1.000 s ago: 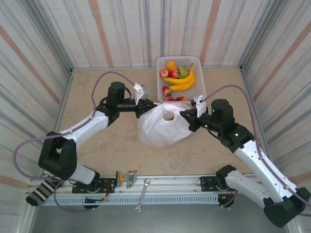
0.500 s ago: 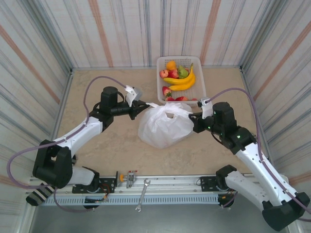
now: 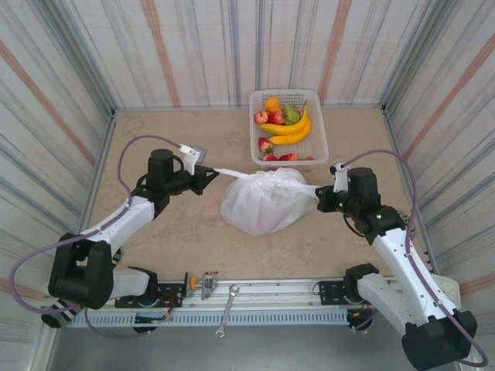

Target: Place the fake fruits into the plastic bag and tie a complex knot

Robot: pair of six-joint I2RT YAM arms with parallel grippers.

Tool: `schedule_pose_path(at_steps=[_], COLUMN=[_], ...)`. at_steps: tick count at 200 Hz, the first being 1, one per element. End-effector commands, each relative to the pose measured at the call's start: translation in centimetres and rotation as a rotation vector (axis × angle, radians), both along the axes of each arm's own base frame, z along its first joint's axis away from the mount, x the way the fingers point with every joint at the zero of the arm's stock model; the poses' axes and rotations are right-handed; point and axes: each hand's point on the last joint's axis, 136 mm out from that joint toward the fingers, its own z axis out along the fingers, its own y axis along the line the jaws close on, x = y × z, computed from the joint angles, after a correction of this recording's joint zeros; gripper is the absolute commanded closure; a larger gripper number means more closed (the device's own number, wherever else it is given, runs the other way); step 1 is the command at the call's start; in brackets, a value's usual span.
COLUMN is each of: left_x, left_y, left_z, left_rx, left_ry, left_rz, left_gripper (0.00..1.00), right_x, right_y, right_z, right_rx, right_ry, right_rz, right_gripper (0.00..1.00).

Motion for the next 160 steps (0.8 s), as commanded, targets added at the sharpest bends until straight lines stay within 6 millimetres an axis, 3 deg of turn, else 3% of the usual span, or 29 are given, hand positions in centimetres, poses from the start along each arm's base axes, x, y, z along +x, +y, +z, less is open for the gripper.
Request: schedule_pose_path(at_steps=[1,52,127,160], left_x=[2.3,2.2,2.4,1.9], left_y=[5.2,6.7,5.6,4.1], left_z=[-1.3,-3.4,-2.4,-1.6], left_rx=[0.021,0.036,-0.015,-0.033], left_ry=[0.052,0.119,0.090,0.054], left_rz=[0.268,0.333,0.279,0.212], left_gripper=[1.00,1.00,1.00,1.00], right_x=[-0.2,-0.4,-0.1,0.2], right_y=[-3.9,-6.0,-5.1,-3.3], right_z=[-2.9,-5.4,-4.7,-3.1], right_rx=[-0.078,-0.061,-0.008,0.064], right_ry=[0.082,0.158,0.134,0.087], right_rz=[-0.170,-0.250,-0.208,-0.126], right_gripper=[1.00,1.00,1.00,1.00])
